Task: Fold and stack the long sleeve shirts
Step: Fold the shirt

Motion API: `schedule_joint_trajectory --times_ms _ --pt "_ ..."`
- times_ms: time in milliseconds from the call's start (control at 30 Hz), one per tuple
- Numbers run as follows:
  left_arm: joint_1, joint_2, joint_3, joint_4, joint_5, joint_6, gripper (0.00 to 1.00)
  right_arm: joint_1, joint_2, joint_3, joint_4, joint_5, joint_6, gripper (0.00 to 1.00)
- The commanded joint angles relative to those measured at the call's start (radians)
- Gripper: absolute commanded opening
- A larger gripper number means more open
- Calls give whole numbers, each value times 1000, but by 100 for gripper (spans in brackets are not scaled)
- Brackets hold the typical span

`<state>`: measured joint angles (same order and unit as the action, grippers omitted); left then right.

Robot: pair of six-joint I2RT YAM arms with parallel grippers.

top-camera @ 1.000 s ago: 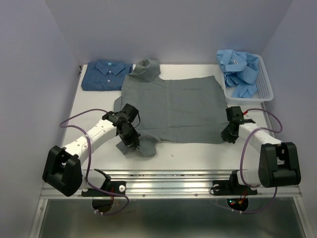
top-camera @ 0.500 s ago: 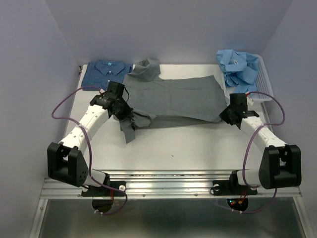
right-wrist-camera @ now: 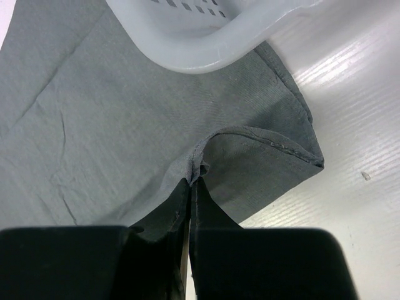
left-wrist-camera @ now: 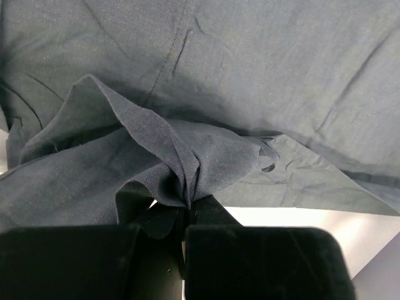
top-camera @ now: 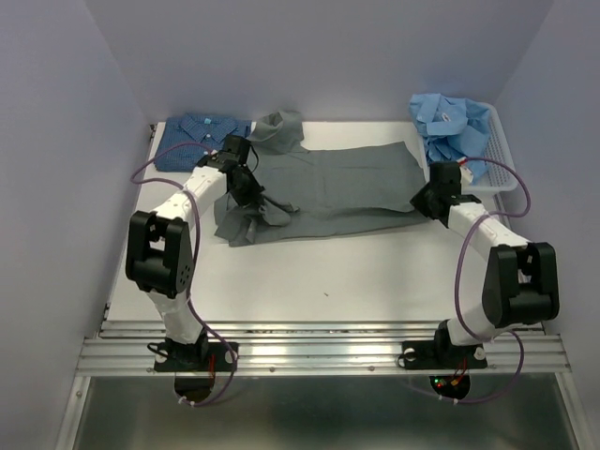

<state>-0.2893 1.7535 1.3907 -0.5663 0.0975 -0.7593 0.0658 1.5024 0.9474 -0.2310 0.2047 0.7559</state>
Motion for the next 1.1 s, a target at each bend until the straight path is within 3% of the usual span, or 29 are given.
schedule_joint_trajectory --times_ms 0,100,233,267,300,333,400,467,500,533,567,600,667,867,967,1067 --pt "7 6 68 12 15 29 0 0 19 45 64 47 -16 1" --pt "10 38 105 25 -4 29 2 0 50 45 110 64 -42 1" --pt "15 113 172 31 -18 40 16 0 119 83 130 108 -73 1" --pt "15 127 201 29 -19 49 33 0 140 91 128 119 -84 1" --pt "13 148 217 25 -21 55 41 0 151 99 127 131 -87 4" --pt "15 158 240 25 -33 63 61 0 159 117 122 133 -95 6" --pt "15 169 264 28 -67 78 77 0 160 122 136 131 -101 15" --pt "16 195 301 31 -103 115 93 0 151 128 150 125 -110 37" --pt "18 207 354 23 -146 127 96 0 147 129 150 121 -122 49" --pt "19 239 391 -15 -148 150 96 0 134 131 151 104 -135 64" --pt "21 253 459 -38 -145 161 96 0 125 129 150 87 -154 72" --pt "18 255 476 -52 -140 179 96 0 101 122 151 47 -167 89" --pt "16 226 443 -29 -140 187 96 0 70 102 160 16 -188 100" --pt "-11 26 205 117 -66 201 99 0 -54 -22 234 -112 -276 100" --pt "-52 -17 43 196 -1 184 99 12 -44 -51 268 -197 -274 100" --pt "-97 11 4 236 18 180 99 60 21 -36 272 -232 -276 100"
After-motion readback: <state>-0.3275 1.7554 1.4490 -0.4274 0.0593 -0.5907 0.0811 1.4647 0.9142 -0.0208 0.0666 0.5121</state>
